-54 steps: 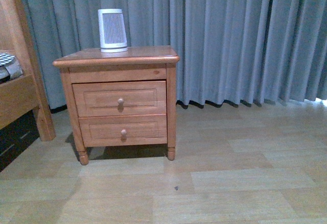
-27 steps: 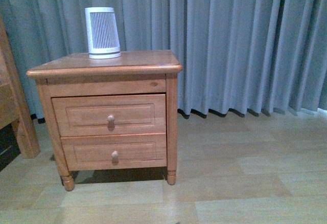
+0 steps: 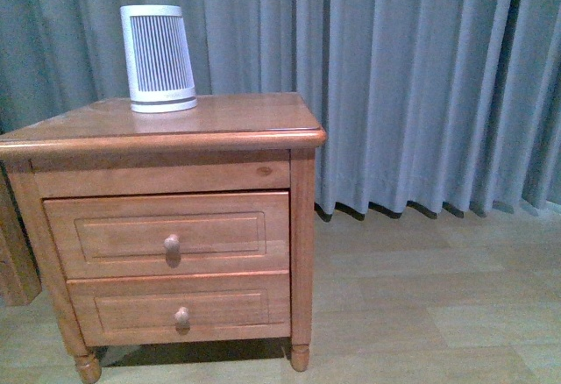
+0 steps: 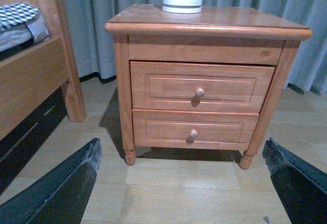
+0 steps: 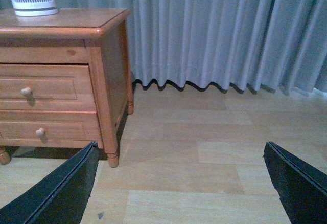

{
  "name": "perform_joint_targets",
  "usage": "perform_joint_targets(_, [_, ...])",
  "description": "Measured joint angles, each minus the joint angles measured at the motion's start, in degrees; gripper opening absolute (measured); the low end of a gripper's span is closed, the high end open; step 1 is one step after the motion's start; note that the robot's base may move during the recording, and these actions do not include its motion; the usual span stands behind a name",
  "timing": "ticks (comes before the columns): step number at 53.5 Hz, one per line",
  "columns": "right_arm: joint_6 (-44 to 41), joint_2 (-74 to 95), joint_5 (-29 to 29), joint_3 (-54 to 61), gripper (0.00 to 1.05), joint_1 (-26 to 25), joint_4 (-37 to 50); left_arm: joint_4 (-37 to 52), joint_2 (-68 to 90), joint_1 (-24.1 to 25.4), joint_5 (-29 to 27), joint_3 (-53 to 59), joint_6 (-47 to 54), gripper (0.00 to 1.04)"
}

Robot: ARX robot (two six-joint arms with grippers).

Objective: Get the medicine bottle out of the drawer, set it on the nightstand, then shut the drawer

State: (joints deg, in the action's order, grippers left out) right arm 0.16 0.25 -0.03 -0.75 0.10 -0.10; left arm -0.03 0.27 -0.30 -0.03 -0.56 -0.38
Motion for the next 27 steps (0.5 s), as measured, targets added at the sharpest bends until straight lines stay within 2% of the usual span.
perform_joint_targets(17, [0.0, -0.02, 0.0, 0.0, 0.98, 0.0, 0.0, 0.0, -0.04, 0.0, 0.02, 0.0, 0.0, 0.98])
perform_joint_targets(20, [0.02, -0.02, 0.0, 0.0, 0.98, 0.0, 0.0, -4.22, 7.06, 1.42, 6.1, -3.43, -0.96, 0.98])
perform_joint_targets(27, [0.0, -0.04, 0.0, 0.0, 0.98, 0.0, 0.0, 9.46, 29.86, 1.38, 8.28, -13.92, -0.42, 0.98])
